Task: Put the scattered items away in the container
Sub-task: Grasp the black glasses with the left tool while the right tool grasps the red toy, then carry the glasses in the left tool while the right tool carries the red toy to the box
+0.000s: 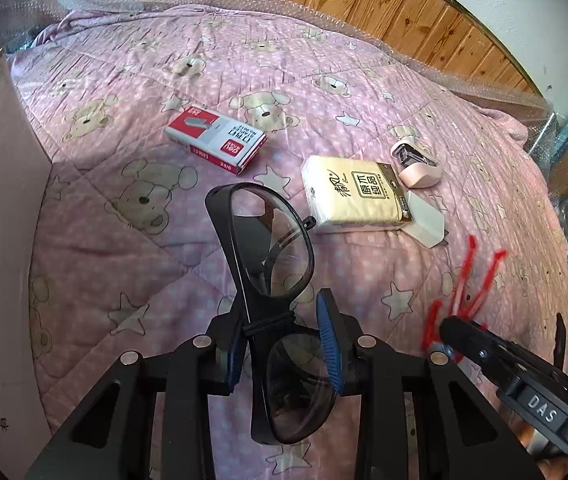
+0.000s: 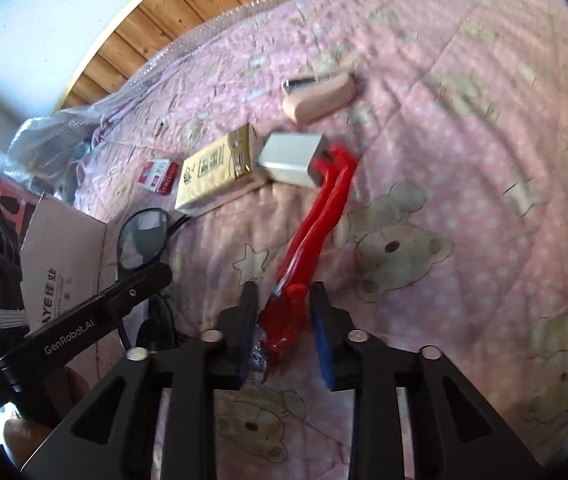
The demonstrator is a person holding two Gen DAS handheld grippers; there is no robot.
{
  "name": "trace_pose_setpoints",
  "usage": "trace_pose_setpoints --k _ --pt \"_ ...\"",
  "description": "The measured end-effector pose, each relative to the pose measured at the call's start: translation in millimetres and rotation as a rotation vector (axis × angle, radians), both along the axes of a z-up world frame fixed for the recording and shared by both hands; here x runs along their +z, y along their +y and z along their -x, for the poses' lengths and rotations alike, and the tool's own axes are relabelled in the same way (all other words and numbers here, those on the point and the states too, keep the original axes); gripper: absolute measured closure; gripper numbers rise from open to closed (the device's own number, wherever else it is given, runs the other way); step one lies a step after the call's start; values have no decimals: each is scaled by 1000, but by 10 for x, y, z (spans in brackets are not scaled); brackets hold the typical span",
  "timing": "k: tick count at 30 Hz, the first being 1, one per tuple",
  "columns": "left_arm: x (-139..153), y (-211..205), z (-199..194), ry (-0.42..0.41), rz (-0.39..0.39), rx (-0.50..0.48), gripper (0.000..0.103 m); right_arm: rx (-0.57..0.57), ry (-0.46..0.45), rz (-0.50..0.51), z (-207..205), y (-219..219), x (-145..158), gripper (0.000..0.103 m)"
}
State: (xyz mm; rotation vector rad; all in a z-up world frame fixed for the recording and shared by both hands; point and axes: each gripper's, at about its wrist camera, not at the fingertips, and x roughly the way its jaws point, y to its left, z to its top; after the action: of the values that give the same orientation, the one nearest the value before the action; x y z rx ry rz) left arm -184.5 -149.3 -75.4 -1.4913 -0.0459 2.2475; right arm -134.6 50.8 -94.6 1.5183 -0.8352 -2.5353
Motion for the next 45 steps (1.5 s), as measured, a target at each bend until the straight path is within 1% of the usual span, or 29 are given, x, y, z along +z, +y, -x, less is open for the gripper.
trace_pose_setpoints --k 1,2,3,4,5,6,7,8,9,11,16,21,24,30,35,45 --pt "-37 8 22 -14 0 0 67 -11 33 7 1 5 -4 70" --pt "-85 23 42 -30 6 7 62 0 36 -7 15 -16 -13 70" --pt "-93 84 46 -22 -3 10 58 11 38 -22 30 -40 2 75" --pt "-75 111 41 -9 -12 0 46 15 36 -21 27 -54 11 79" --pt "-66 152 32 5 2 -15 43 12 35 3 8 -52 11 84" --pt "-55 206 16 25 36 -29 44 10 34 15 -16 -55 15 84" --pt "-40 249 -5 44 69 -42 55 8 35 18 -41 -58 38 84" --pt "-20 263 -25 53 82 -53 67 9 41 23 -63 -72 76 84" --pt "7 234 -38 44 62 -51 70 10 48 30 -80 -73 106 84" --pt "76 151 -81 30 29 -43 71 14 66 39 -109 -91 194 84" --pt "260 -59 -332 57 19 -34 71 27 83 59 -189 -124 320 84" --pt "364 -77 -464 65 6 -15 71 39 75 85 -305 -165 338 84" --pt "418 -6 -484 73 5 -12 71 47 85 94 -376 -178 390 84" --pt "606 -56 -706 105 12 -12 71 59 108 109 -507 -194 519 84" --pt "753 -105 -907 140 29 -11 71 92 118 101 -640 -295 590 84" --pt "993 -248 -1190 190 25 0 71 135 128 75 -911 -463 680 84"
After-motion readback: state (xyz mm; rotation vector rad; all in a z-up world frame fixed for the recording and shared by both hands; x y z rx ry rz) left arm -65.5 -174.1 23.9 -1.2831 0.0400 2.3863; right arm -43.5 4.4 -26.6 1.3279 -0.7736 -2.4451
